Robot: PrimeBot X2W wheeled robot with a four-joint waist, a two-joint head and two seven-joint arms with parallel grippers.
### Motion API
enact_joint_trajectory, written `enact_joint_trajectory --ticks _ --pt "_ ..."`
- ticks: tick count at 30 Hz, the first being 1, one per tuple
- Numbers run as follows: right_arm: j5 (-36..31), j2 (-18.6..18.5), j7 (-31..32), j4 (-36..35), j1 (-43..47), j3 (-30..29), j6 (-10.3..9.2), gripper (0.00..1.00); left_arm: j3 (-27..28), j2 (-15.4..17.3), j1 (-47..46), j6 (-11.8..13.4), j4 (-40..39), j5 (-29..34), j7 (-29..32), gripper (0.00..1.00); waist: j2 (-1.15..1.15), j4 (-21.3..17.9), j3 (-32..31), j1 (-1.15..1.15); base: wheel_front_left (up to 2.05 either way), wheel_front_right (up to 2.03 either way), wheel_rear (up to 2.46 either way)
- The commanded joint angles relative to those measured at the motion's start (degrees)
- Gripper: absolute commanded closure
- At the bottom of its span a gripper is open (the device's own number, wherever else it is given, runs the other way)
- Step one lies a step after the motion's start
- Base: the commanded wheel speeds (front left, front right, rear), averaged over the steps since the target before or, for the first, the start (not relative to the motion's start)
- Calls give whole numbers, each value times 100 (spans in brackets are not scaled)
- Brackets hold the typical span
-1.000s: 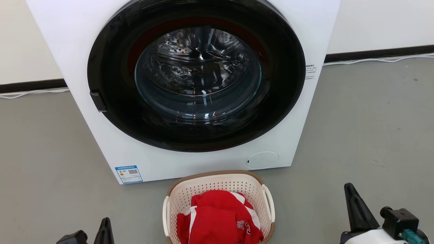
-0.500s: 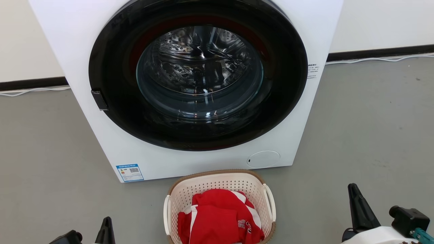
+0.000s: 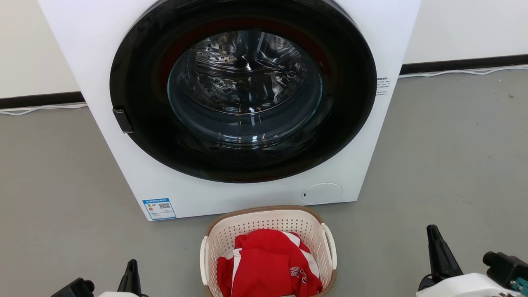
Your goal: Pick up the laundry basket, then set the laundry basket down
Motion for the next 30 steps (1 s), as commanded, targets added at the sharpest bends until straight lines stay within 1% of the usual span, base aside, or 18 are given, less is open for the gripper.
enact_joint_trajectory --ticks 1,30 --pt "199 -34 42 -151 -320 -20 10 100 101 37 -277 -60 -179 -156 23 100 0 3 2 -1 0 0 0" --pt "2195 27 506 -154 -480 -93 16 100 215 -4 -449 -329 -361 -1836 486 100 0 68 35 -1 0 0 0"
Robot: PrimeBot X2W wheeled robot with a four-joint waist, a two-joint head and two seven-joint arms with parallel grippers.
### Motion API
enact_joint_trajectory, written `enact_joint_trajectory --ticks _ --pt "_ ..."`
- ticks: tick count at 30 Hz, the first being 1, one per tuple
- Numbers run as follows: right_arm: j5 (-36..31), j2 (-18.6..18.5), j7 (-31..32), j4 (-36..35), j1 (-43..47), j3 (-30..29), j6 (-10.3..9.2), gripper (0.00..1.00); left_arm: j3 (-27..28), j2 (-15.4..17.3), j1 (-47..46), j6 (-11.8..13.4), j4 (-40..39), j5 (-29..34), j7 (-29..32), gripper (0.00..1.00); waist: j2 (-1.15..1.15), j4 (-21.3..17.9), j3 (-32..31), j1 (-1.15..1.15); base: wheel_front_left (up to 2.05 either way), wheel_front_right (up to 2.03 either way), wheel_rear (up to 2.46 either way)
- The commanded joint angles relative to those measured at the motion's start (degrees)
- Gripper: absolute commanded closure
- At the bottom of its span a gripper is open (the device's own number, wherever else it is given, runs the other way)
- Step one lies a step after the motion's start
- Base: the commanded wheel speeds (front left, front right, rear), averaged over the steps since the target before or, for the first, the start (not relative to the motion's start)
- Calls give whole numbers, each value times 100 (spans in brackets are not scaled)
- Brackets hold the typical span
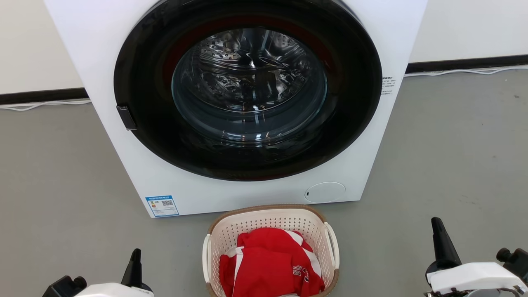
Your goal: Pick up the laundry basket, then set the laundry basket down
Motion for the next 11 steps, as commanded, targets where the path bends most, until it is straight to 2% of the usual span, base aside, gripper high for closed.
enact_joint_trajectory --ticks 1,11 --pt "154 -36 44 -148 -258 38 30 100 120 31 -320 -58 -181 -124 46 100 0 2 1 0 0 0 0" --pt "868 -14 209 -149 -316 13 32 100 160 17 -381 -154 -246 -725 211 100 0 25 13 0 0 0 0"
